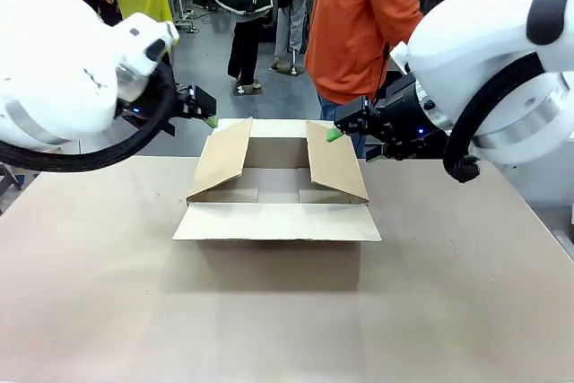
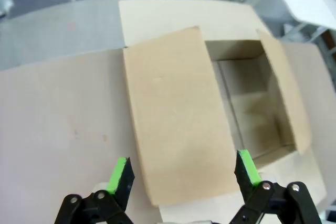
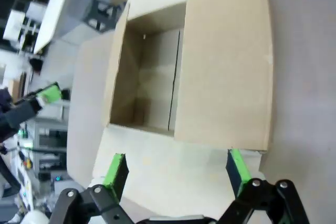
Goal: Pack the gift set into the box.
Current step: Place both hands on the side flaps of the Package Box and spread them outward.
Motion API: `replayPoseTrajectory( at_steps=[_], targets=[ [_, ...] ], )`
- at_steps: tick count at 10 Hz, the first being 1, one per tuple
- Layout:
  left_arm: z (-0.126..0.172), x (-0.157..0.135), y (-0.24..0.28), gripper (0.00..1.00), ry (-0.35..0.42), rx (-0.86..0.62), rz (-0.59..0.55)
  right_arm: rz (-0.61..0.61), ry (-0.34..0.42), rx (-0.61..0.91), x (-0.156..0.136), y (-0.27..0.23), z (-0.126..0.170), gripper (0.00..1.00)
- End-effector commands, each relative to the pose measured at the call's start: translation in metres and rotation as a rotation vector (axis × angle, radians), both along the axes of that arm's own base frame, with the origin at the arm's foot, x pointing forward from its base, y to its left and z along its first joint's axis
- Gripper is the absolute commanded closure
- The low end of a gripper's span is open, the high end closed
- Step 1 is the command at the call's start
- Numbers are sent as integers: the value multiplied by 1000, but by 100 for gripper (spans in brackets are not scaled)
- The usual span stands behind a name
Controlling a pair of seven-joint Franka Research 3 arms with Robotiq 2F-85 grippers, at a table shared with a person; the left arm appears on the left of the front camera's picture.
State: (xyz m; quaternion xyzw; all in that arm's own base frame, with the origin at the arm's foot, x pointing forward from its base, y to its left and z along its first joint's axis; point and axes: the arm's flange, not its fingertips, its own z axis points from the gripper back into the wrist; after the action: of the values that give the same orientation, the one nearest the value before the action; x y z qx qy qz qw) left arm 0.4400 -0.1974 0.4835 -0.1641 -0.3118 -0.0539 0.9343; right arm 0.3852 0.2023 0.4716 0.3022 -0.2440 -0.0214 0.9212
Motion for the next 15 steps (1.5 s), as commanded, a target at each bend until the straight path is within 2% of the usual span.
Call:
replayPoseTrajectory(
  at_steps=[1,2,3,4,5,6,7,8,9,10,12,14,15],
  targets=[
    [8,31,-26,0,127,11,7,-53,-189,-48,-30,17,-21,0],
    [10,56,-36,0,151,35,-13,-25,-217,-62,-28,24,-41,0],
    [11,72,-45,0,228,12,-53,19,-162,-89,-22,30,-60,0],
    [15,70,-48,0,328,-98,-94,34,-129,-103,-16,29,-71,0],
    [-10,48,-29,0,153,39,-21,-22,-159,-72,-35,23,-22,0],
    [-10,48,-29,0,153,39,-21,-22,-159,-72,-35,23,-22,0],
    [-1,66,-51,0,235,-12,-64,-22,-159,-72,-35,23,-22,0],
    [-10,55,-52,0,215,65,-2,-22,-159,-72,-35,23,-22,0],
    [-6,49,-60,0,162,84,45,-22,-159,-72,-35,23,-22,0],
    [-1,49,-77,0,171,146,41,-22,-159,-72,-35,23,-22,0],
    [2,75,-111,0,245,266,75,-22,-159,-72,-35,23,-22,0],
    [-15,98,-137,0,287,349,114,-22,-159,-72,-35,23,-22,0],
    [-27,106,-143,0,280,381,135,-22,-159,-72,-35,23,-22,0]
  ],
)
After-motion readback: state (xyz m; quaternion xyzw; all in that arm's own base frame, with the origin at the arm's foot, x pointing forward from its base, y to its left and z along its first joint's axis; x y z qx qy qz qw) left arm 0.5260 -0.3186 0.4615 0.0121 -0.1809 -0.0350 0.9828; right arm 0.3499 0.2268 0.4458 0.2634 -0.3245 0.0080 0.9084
